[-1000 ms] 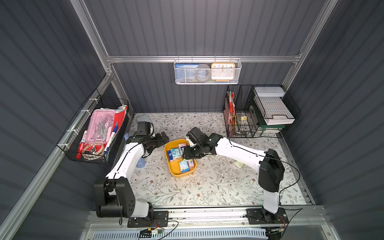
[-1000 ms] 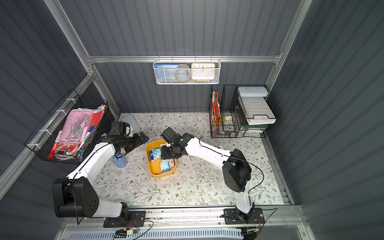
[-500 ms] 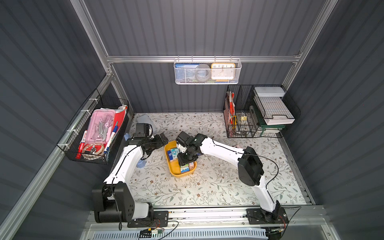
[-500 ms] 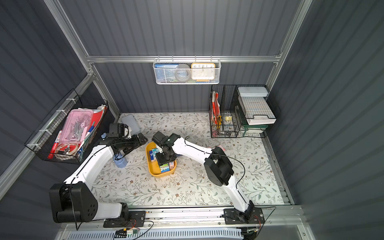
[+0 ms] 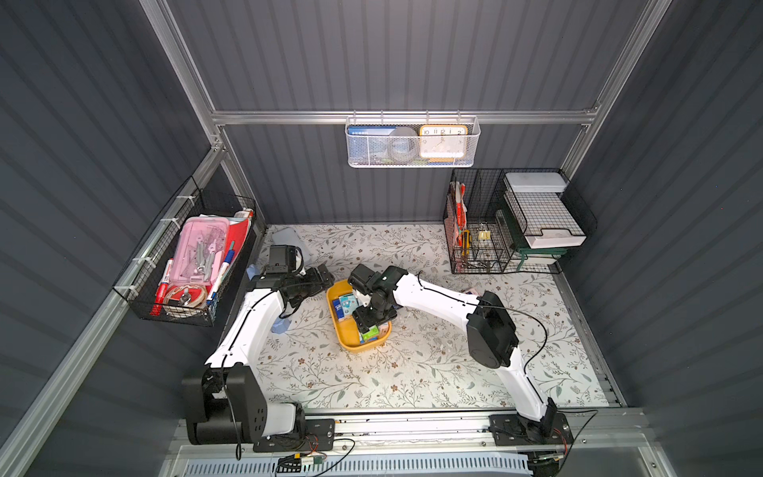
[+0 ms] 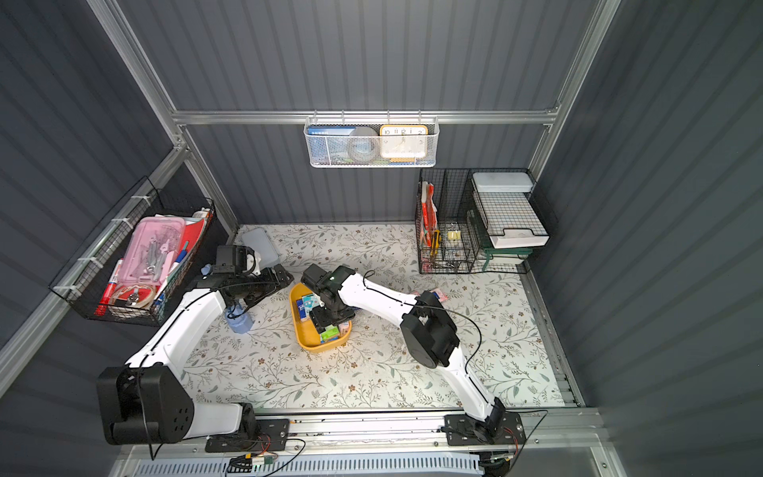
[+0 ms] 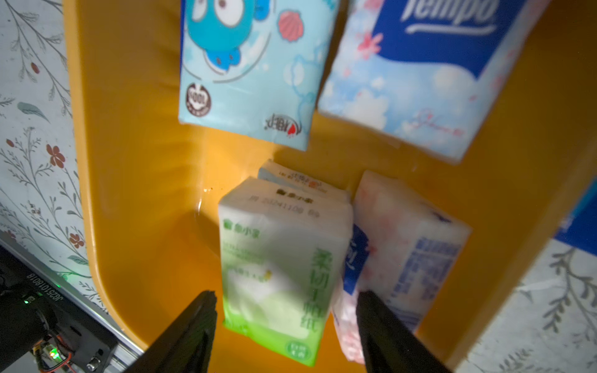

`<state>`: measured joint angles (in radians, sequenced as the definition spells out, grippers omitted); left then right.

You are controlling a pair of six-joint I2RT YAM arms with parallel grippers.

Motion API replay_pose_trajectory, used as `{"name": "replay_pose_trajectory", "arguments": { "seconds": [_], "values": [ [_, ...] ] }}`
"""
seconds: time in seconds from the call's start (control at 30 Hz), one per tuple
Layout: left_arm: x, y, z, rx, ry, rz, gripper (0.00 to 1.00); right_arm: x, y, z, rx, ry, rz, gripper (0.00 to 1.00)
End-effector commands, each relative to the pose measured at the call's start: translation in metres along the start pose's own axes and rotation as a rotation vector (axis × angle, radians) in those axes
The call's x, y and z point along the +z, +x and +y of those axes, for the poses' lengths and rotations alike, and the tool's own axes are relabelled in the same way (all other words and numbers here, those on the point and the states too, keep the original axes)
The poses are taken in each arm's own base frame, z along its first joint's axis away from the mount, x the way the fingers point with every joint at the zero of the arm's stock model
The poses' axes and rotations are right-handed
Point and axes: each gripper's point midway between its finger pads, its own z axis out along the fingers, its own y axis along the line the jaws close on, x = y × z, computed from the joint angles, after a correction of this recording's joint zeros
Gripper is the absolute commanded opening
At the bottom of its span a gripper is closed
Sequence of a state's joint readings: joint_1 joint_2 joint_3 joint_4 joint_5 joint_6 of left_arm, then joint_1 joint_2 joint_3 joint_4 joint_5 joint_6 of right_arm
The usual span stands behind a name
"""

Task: Put the pocket tissues into the storage box
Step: Place the pocket tissues in the storage box, then pick up the pocket tissues from the center of the board.

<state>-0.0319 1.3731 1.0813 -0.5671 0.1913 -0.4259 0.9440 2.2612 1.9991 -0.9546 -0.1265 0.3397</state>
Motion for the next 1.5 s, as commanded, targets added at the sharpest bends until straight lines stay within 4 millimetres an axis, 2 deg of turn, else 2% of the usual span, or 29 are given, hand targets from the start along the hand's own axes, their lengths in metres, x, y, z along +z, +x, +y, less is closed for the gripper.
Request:
{"name": "replay_pose_trajectory", "arguments": {
  "seconds": [0.0, 0.13, 0.23, 0.33, 0.5, 0.6, 0.77, 0.9, 1.1, 1.47],
  "values": [
    [-0.008, 0.003, -0.003, -0.005, 0.015, 0.005, 0.99, -0.021, -0.011, -0.003, 0.009, 0.024, -0.066, 0.74],
    [-0.01, 0.001, -0.006, 0.016, 0.024, 0.004, 0.99, -0.041, -0.019, -0.009, 0.051, 0.015, -0.132, 0.72],
    [-0.011, -0.007, -0.012, 0.036, 0.038, -0.01, 0.99, -0.06, -0.024, -0.024, 0.094, 0.001, -0.184, 0.71],
    [-0.01, -0.009, -0.019, 0.038, 0.07, 0.008, 0.99, -0.073, -0.023, -0.048, 0.134, 0.014, -0.203, 0.71],
    [-0.009, -0.01, -0.031, 0.042, 0.117, 0.026, 0.99, -0.08, -0.012, -0.101, 0.176, 0.083, -0.188, 0.73],
    [-0.009, -0.009, -0.037, 0.06, 0.126, 0.025, 0.99, -0.076, -0.005, -0.13, 0.194, 0.094, -0.171, 0.78],
    [-0.003, -0.002, -0.05, 0.089, 0.12, 0.043, 0.99, -0.061, 0.005, -0.172, 0.2, 0.159, -0.138, 0.8],
    [0.001, 0.001, -0.058, 0.101, 0.117, 0.05, 0.99, -0.043, 0.016, -0.196, 0.186, 0.227, -0.07, 0.8],
    [0.005, -0.001, -0.059, 0.098, 0.113, 0.054, 0.99, -0.027, 0.022, -0.212, 0.147, 0.265, -0.012, 0.84],
    [0.007, -0.005, -0.059, 0.088, 0.098, 0.054, 0.99, -0.015, 0.014, -0.234, 0.106, 0.283, 0.021, 0.84]
  ]
}}
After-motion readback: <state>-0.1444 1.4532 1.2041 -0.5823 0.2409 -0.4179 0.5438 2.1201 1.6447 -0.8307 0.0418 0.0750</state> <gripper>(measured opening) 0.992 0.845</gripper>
